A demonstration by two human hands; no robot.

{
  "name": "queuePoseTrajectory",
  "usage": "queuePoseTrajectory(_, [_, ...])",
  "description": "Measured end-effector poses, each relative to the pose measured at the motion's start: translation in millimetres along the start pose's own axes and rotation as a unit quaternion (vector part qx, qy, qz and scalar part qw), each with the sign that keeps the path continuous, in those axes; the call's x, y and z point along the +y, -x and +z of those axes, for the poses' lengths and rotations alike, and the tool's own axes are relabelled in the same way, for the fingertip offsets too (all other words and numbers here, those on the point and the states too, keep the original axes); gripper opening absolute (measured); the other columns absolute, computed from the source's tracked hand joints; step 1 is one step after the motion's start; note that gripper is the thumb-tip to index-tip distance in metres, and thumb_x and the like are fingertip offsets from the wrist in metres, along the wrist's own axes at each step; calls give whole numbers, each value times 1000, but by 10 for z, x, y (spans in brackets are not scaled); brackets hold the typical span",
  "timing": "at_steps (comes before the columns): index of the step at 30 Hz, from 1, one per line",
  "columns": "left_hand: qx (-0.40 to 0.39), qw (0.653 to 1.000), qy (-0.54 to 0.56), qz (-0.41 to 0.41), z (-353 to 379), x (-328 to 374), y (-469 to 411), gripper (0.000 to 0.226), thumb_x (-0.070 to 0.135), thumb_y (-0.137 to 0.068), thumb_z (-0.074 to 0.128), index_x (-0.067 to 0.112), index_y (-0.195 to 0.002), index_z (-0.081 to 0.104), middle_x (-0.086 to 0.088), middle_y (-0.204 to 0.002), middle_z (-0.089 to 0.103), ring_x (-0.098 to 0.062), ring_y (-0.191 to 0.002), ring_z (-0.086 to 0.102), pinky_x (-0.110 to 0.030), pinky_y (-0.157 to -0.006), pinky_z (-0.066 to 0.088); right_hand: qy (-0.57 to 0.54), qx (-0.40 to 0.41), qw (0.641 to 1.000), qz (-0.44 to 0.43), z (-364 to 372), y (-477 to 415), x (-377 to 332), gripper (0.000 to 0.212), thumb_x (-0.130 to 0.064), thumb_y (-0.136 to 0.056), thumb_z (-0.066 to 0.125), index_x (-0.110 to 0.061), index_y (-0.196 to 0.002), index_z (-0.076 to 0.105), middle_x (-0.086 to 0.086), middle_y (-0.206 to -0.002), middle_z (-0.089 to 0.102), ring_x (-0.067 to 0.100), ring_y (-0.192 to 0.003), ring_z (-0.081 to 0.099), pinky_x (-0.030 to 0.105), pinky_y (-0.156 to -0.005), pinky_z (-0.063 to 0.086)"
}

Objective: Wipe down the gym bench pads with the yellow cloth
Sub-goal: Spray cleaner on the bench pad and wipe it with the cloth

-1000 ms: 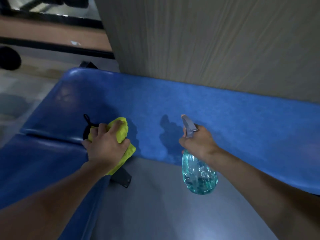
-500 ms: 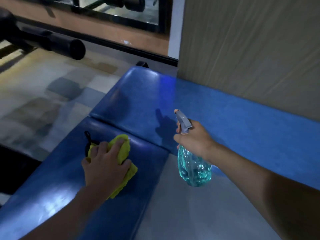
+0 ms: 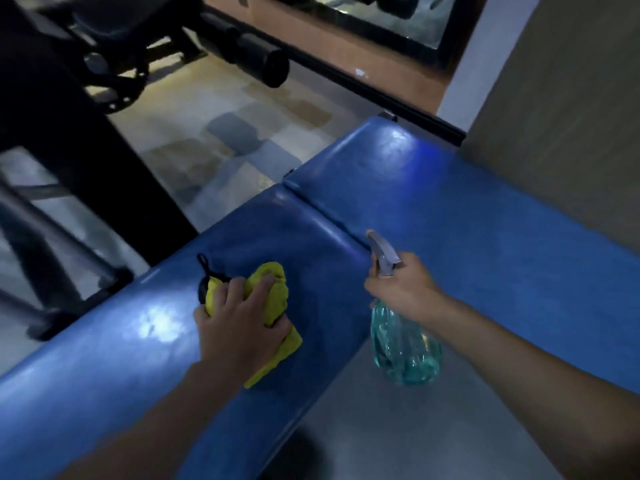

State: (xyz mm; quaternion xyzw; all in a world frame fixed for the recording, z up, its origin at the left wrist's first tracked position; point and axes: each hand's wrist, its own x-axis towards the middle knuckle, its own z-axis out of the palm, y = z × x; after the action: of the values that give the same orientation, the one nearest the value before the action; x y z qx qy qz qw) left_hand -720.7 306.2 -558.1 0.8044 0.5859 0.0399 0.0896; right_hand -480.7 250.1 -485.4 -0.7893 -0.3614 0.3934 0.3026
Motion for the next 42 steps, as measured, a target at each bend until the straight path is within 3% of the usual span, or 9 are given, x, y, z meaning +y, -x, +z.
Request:
queuePoseTrajectory(2, [-1, 999, -4, -47, -6, -153, 243, 74, 76, -70, 29, 48, -138, 38, 6, -128, 45, -24, -126, 37, -52, -95, 35, 0, -46, 999, -12, 193, 136, 21, 25, -27, -57, 57, -42, -76, 60, -3, -61, 42, 22, -61, 44, 59, -72, 57])
queuePoseTrajectory(8, [-1, 990, 2, -141, -99, -645, 1043, 79, 78, -70, 34, 48, -143, 34, 5, -133, 43, -25, -129, 35, -55, -98, 34, 53, -134, 987, -71, 565, 513, 3, 33, -8, -75, 60, -40, -77, 52, 3, -71, 51, 24, -69, 56, 52, -79, 58])
queuePoseTrajectory(11, [1, 984, 1, -180, -144, -893, 1395, 79, 77, -72, 33, 49, -145, 31, 5, -136, 41, -25, -132, 32, -55, -100, 33, 85, -125, 984, -92, 758, 660, -22, 9, -12, -71, 60, -17, -78, 55, 5, -73, 52, 37, -75, 63, 53, -75, 58])
queuePoseTrajectory(15, [10, 981, 3, -195, -163, -1110, 1631, 78, 77, -72, 33, 49, -144, 33, 4, -136, 42, -27, -131, 34, -55, -100, 33, 87, -101, 988, -77, 944, 829, -77, 14, -15, -71, 57, -17, -66, 44, 5, -65, 49, 40, -79, 68, 39, -66, 52])
queuePoseTrajectory(20, [9, 979, 20, -201, -200, -1416, 1926, 76, 74, -72, 35, 50, -145, 33, 5, -138, 41, -26, -135, 30, -55, -101, 31, 82, -116, 988, -60, 1238, 1142, -176, 22, -25, -61, 57, -12, -78, 54, 1, -70, 53, 31, -70, 58, 58, -77, 57])
queuePoseTrajectory(27, [-5, 970, 12, -241, -355, -2223, 2695, 72, 70, -82, 45, 51, -147, 21, 9, -139, 36, -22, -137, 25, -51, -104, 29, 84, -186, 977, -58, 2033, 1921, -400, 31, -14, -71, 60, -8, -101, 61, 14, -98, 65, 23, -77, 60, 56, -80, 57])
queuePoseTrajectory(33, [18, 960, 9, -280, -466, -2882, 3383, 72, 72, -75, 35, 52, -144, 28, 8, -135, 41, -23, -128, 34, -51, -96, 33, 110, -221, 966, -73, 2758, 2437, -507, 22, -14, -71, 55, -5, -92, 54, 1, -78, 51, 19, -71, 49, 48, -76, 58])
queuePoseTrajectory(37, [20, 953, 0, -302, -509, -3196, 3705, 74, 73, -74, 33, 51, -145, 31, 5, -137, 43, -25, -129, 35, -52, -95, 34, 159, -195, 964, -83, 3062, 2649, -600, 13, -12, -76, 54, -16, -74, 43, -1, -68, 44, 19, -62, 40, 34, -61, 36])
queuePoseTrajectory(42, [20, 945, -3, -326, -559, -3513, 4044, 76, 73, -73, 30, 48, -145, 34, 4, -138, 43, -25, -131, 34, -52, -95, 35, 129, -257, 953, -96, 3390, 2932, -705, 18, -10, -75, 54, -1, -91, 50, 0, -72, 43, 17, -66, 40, 50, -72, 55])
